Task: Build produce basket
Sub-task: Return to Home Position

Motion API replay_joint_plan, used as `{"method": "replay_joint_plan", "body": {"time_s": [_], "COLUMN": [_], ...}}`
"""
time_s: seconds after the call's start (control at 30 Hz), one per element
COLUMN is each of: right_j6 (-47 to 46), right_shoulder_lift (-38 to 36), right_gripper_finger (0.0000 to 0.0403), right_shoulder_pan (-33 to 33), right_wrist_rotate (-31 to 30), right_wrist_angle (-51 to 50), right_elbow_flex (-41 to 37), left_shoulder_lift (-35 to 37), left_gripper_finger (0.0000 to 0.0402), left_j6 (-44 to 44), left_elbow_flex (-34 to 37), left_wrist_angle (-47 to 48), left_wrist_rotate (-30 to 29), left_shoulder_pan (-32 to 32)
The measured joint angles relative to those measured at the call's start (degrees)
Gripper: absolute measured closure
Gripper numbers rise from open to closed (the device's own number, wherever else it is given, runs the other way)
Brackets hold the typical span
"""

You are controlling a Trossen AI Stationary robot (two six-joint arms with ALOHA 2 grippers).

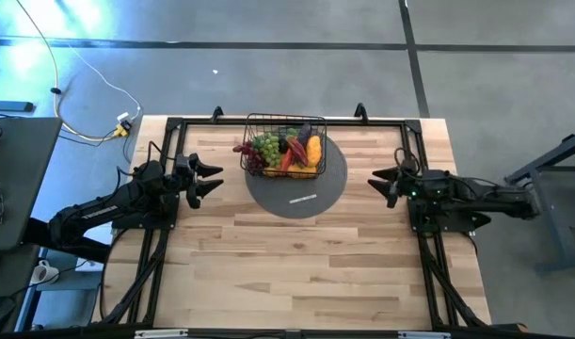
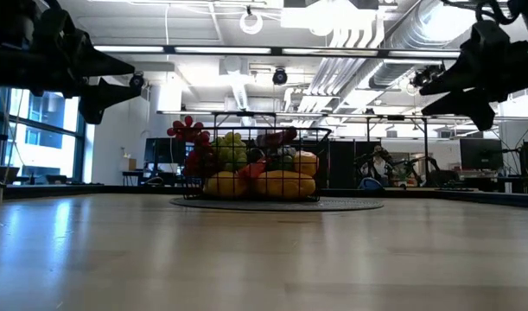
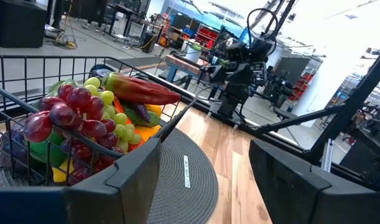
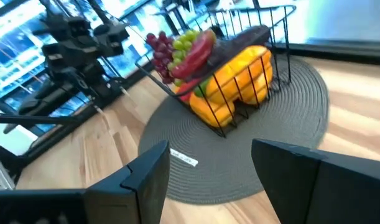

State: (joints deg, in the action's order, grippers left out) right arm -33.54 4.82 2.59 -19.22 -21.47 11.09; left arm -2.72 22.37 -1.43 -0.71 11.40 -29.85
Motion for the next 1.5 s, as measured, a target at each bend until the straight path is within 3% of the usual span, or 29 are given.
{"method": "replay_joint_plan", "body": {"time_s": [0.17, 0.47, 0.83, 1.1, 1.5], "right_j6": [2.7, 5.2, 8.0, 1.0, 1.0], "right_shoulder_lift": [-4.8, -4.6, -4.6, -4.4, -4.4], "right_gripper_finger": [0.0194, 0.0194, 0.0194, 0.0194, 0.0194], "right_shoulder_pan": [0.0, 0.0, -0.1, 0.0, 0.0], "right_wrist_rotate": [0.4, 2.9, 4.2, 1.2, 1.4], "right_wrist_angle": [1.8, 11.1, 12.8, 10.6, 10.4], "right_elbow_flex": [-2.3, -6.4, -6.5, -6.4, -6.4], "left_shoulder_lift": [0.0, 0.0, 0.0, 0.0, 0.0], "left_gripper_finger": [0.0165, 0.0165, 0.0165, 0.0165, 0.0165], "left_j6": [0.0, 0.0, 0.0, 0.0, 0.0], "left_elbow_flex": [0.0, 0.0, 0.0, 0.0, 0.0], "left_wrist_angle": [0.0, 0.0, 0.0, 0.0, 0.0], "left_wrist_rotate": [0.0, 0.0, 0.0, 0.0, 0.0], "left_shoulder_pan": [0.0, 0.0, 0.0, 0.0, 0.0]}}
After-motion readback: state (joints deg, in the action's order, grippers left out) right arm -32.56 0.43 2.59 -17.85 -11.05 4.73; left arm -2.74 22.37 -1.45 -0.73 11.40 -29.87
